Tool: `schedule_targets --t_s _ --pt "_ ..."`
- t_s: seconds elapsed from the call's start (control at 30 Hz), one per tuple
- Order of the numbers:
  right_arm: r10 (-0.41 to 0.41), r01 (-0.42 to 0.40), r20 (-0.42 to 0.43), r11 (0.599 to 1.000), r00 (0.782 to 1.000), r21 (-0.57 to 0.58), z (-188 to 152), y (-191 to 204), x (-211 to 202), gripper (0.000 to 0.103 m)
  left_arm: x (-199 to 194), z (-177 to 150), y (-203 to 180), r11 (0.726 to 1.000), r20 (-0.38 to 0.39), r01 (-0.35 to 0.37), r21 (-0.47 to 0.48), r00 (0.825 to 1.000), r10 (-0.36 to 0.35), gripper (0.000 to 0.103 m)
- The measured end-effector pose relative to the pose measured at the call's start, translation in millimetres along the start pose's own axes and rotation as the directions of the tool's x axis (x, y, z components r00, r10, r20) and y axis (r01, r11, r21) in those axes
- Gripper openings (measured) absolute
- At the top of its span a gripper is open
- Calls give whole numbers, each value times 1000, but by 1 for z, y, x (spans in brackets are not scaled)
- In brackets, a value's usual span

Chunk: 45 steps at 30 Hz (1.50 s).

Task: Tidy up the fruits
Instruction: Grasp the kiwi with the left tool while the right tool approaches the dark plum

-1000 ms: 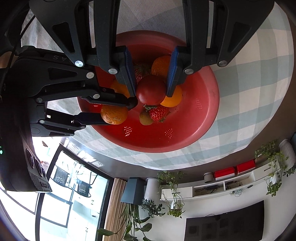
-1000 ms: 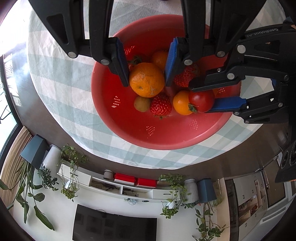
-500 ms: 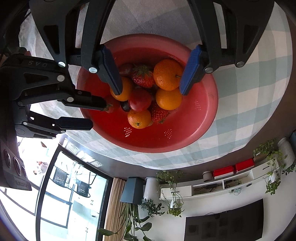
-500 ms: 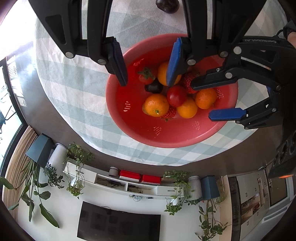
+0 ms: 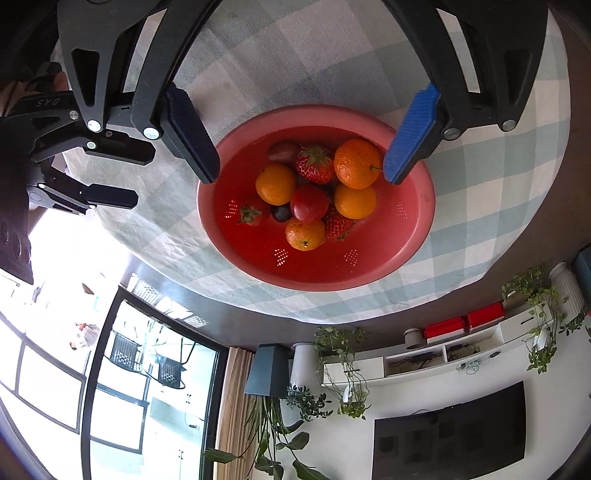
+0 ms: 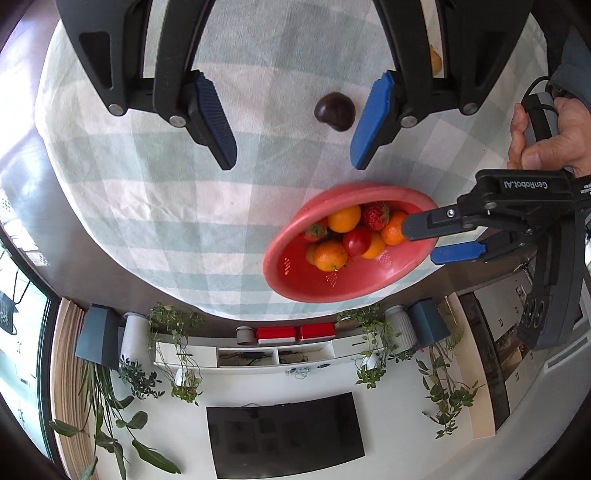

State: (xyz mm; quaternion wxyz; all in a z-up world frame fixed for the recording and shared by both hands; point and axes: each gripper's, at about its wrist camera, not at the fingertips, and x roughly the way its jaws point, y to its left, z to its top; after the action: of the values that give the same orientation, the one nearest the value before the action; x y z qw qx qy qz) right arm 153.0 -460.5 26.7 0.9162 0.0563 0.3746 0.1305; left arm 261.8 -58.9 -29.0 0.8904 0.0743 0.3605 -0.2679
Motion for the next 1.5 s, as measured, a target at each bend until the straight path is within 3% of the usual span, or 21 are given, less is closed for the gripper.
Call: schedule_targets --t_s 0.1,0.37,0.73,0.9,1.03,1.2,1.5 --pt "5 -5 -9 999 1000 51 -11 -9 1 77 -9 -8 -9 1000 -16 -4 7 1000 5 97" --pt "-61 61 -8 997 998 46 -13 -14 2 77 -39 -44 -37 1000 -57 16 -2 998 -16 97" --pt "-53 54 -18 997 998 59 -16 -17 1 77 -30 -105 -93 998 -175 32 51 984 -22 96" --pt "-43 44 -17 997 999 70 -15 -18 -2 77 -21 -108 -88 999 -193 42 21 981 -37 70" --pt "-38 39 -21 997 999 62 -15 -17 -1 75 -17 -107 -87 999 -201 49 21 979 -44 65" --pt "-37 38 -25 998 999 50 -16 -14 -1 70 -13 -106 -90 998 -217 56 40 975 -46 42" --pt "-37 38 -29 998 999 47 -16 -13 1 66 -11 -108 -91 997 -219 51 51 975 -39 27"
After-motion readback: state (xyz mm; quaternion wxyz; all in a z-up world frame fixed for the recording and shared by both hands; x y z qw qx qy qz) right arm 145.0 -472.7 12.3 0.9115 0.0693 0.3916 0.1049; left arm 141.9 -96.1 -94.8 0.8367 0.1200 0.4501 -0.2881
